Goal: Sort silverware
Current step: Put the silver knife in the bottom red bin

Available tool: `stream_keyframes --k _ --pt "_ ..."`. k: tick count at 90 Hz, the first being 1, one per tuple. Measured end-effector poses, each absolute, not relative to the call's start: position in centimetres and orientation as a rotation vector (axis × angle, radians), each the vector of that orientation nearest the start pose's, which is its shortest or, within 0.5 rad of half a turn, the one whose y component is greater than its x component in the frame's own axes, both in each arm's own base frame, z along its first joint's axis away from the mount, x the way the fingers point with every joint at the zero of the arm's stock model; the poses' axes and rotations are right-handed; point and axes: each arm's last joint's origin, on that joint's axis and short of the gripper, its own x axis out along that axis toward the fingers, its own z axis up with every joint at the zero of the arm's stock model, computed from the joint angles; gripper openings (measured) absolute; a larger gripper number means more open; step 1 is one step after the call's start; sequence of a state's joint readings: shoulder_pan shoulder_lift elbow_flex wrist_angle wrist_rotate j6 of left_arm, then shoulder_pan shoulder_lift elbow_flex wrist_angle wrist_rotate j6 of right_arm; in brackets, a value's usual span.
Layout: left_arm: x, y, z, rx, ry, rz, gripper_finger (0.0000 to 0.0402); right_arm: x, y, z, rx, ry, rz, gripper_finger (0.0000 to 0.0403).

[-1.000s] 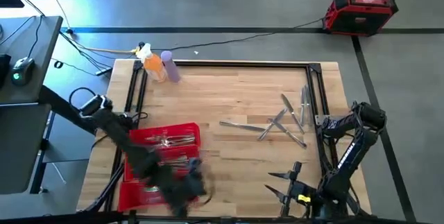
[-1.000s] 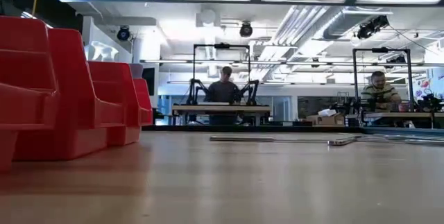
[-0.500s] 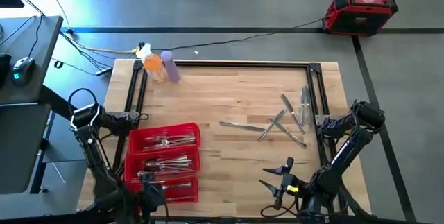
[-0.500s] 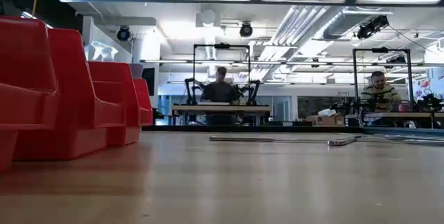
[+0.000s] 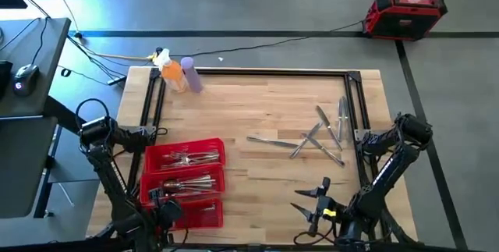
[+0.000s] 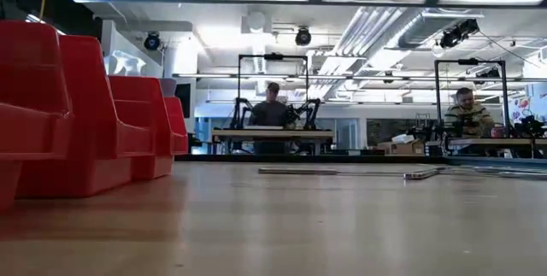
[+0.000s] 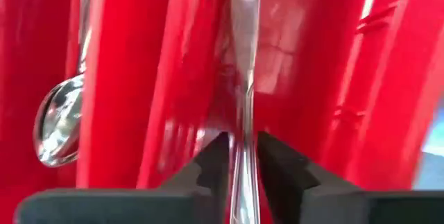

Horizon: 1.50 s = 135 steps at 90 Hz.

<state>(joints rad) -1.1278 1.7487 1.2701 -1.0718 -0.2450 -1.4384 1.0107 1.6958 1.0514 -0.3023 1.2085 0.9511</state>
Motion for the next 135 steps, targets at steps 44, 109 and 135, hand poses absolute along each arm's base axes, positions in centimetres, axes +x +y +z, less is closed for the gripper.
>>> stream_keyframes --k 44,109,135 --pt "12.2 -22.9 27.1 -0.302 1.129 0.422 0.0135 26.8 16.4 17.9 0.243 0.805 -0.566 0.0176" --pt "16.4 -25.8 32.1 -0.093 0.404 0.129 0.0105 28.9 1.7 12.8 0.502 0.960 -0.796 0.0076" --pt "23.9 -26.4 29.4 0.032 0.408 0.121 0.0095 27.5 4.4 10.9 0.562 0.879 -0.728 0.0061"
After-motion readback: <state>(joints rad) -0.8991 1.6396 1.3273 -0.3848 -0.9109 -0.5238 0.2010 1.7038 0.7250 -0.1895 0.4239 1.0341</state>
